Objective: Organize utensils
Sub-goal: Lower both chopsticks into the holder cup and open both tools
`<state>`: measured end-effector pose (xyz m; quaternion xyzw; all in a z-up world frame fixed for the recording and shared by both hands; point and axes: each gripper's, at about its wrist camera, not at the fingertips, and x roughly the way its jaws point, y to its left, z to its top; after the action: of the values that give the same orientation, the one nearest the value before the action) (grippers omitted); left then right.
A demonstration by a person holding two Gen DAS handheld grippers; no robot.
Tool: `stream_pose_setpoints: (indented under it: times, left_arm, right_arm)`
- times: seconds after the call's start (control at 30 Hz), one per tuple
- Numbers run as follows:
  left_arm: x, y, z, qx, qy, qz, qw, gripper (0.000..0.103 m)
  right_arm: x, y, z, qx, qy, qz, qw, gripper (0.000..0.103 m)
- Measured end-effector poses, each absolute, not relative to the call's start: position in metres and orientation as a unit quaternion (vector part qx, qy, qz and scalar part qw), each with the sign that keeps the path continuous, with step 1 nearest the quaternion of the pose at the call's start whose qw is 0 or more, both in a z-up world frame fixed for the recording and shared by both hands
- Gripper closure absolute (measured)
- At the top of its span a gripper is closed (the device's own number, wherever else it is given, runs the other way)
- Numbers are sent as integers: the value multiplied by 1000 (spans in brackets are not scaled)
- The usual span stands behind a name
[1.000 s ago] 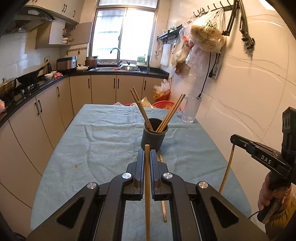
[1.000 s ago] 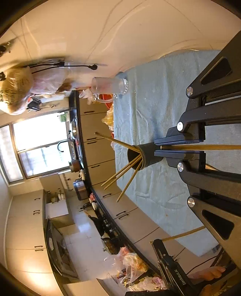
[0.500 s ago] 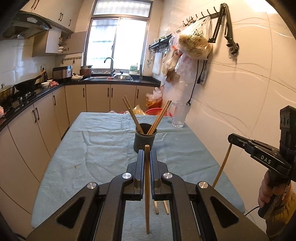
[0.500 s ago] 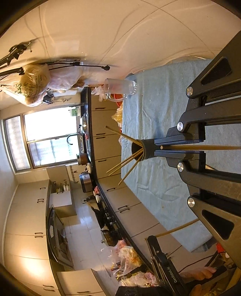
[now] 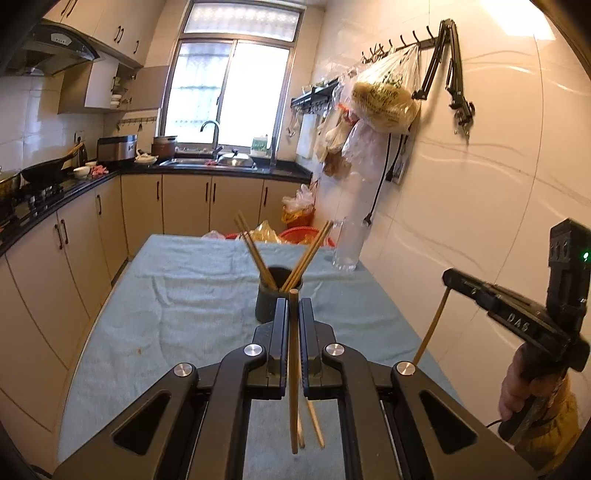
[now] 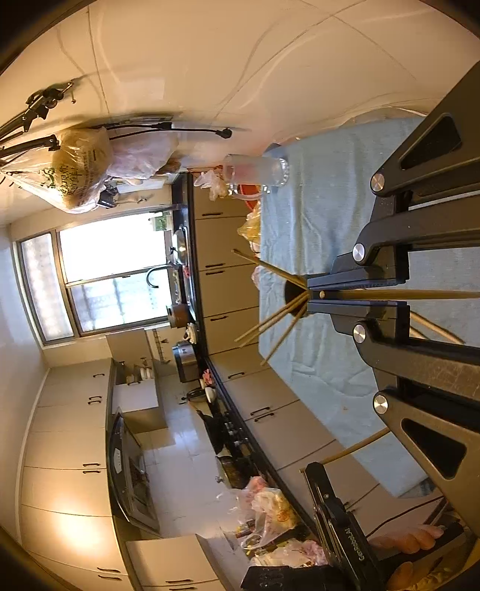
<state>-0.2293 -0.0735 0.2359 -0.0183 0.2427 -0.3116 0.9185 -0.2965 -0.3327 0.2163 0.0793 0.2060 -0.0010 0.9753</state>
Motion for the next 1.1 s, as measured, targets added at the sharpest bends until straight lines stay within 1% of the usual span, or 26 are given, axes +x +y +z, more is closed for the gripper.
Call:
stream_pose_setpoints:
  times: [0.2,0.37,0.63,0.73,0.8,0.97,1.03,1.1]
  left_arm:
    - [-194,-84,275,-45,210,-315,924,98]
    - [-152,-108,302,-51,180,-296,937,98]
    - [-82,-140,324,-79,163,-272,945,98]
    - [-57,-153,320,-84,164,-261,948,98]
    - [-43,-161,313,-82,169,-254,949,98]
    - [-4,-184,272,-56,234,-246,939,98]
    - [2,-187,261,-55,251,-247,934,98]
    - [1,-186,256,-53,251,-246,935,98]
  right_arm:
    - [-265,-340,243,80,174,-5,981,98]
    - [-229,-346,267,88,142,-5,986,98]
    - [-154,-357,292,111,82,-17,990,98]
    - [-130,-360,290,108,70,-32,991,98]
    - [-110,-363,281,114,76,-35,990,98]
    - [-66,-369,244,132,129,-39,982,98]
    - [-56,-371,231,138,148,-37,979,98]
    - [-44,-372,217,145,170,-31,974,97]
